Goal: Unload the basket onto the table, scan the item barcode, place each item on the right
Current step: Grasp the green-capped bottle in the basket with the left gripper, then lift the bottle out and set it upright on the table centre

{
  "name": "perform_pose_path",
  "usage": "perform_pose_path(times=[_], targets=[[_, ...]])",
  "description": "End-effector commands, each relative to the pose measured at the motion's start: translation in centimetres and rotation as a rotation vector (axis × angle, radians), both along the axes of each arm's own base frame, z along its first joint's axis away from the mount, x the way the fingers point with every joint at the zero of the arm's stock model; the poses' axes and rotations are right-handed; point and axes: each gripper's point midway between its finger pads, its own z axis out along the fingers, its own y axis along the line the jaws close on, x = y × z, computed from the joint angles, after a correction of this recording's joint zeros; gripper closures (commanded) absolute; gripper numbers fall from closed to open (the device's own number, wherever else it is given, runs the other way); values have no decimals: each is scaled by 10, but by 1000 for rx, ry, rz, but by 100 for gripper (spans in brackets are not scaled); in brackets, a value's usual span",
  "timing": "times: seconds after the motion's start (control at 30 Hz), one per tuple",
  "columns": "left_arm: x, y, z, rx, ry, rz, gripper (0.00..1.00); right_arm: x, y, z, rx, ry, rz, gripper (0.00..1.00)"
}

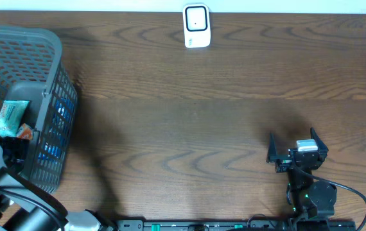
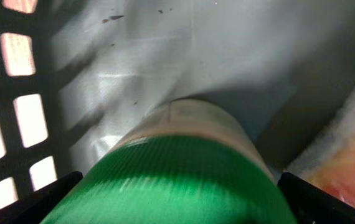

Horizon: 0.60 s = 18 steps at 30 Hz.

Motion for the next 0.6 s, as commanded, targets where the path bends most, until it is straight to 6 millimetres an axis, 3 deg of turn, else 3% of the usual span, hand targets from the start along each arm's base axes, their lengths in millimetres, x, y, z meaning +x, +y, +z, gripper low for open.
perform_pose_path(times=[0.0, 0.13, 0.23, 0.33, 0.47, 0.57], targets=[[-3, -1, -16, -29, 29, 0, 0, 0, -1, 0, 10, 1, -7, 1], [-2, 0, -15, -22, 29, 0, 30, 0, -1, 0, 11, 1, -7, 1], [-1, 2, -4, -12, 19, 1, 44, 0, -1, 0, 10, 1, -7, 1], [2, 5, 16, 11, 0, 1, 46, 0, -1, -1, 10, 1, -7, 1], [8, 11, 65, 87, -68, 1, 46, 0, -1, 0, 10, 1, -7, 1], [12, 15, 124, 191, -162, 0, 46, 0, -1, -1, 11, 1, -7, 1]])
